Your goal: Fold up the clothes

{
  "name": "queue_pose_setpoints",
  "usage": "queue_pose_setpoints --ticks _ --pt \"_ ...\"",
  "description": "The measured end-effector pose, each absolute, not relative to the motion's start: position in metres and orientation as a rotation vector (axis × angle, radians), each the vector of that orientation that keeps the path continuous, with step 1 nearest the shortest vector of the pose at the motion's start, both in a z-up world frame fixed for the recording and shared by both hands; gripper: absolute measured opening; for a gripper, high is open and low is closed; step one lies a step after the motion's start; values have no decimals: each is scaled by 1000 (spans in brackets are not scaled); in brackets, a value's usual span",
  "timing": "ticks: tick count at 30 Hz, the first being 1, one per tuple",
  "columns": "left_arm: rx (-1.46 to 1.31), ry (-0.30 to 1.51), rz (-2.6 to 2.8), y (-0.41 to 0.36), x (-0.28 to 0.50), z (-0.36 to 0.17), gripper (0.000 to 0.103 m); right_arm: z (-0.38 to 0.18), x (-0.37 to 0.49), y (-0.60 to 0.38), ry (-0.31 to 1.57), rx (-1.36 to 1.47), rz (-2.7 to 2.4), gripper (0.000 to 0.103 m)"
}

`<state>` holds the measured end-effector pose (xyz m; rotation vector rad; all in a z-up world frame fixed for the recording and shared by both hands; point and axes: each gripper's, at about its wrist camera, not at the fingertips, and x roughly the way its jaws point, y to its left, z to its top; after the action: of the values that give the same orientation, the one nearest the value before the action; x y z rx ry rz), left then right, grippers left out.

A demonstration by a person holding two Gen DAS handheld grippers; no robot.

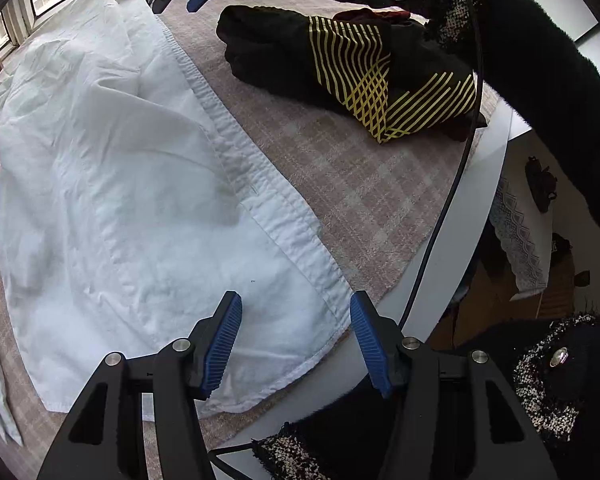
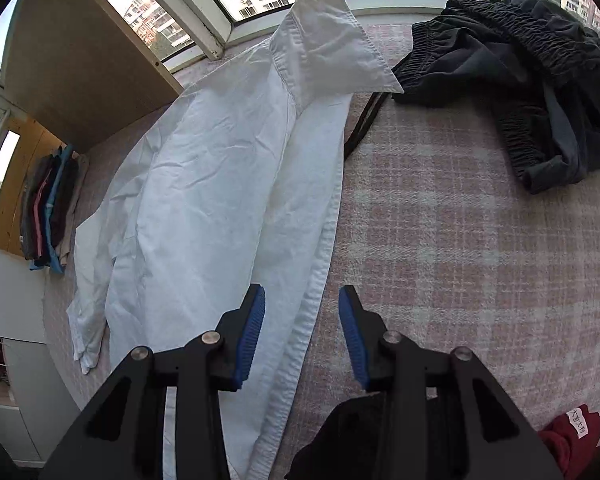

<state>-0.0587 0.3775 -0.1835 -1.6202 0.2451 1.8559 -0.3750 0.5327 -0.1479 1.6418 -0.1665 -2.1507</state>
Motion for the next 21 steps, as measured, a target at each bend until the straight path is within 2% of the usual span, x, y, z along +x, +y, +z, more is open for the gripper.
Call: queue_pose_setpoints --ticks 5,8,12,17,18,19,21 --pt "-1649 184 1929 362 -66 -179 54 -145 -424 515 -132 1622 -2223 38" --pt "-1659 152 1995 347 -72 -175 54 -154 -454 510 -231 1628 -2185 36" --pt "-1698 92 2049 328 -82 -177 54 -172 -472 492 -270 1681 -2089 36" --pt "-1731 66 2085 319 -90 -181 54 -179 -463 461 -116 1665 -2028 36" --pt "-1732 60 2089 318 -91 -181 54 -179 -460 456 -64 1662 -2027 22" --pt "-1732 50 2091 317 -92 -181 54 -178 -458 451 -10 1661 -2029 3" --pt "-1734 47 2093 317 -97 -181 54 -170 -453 445 64 1637 -2043 2"
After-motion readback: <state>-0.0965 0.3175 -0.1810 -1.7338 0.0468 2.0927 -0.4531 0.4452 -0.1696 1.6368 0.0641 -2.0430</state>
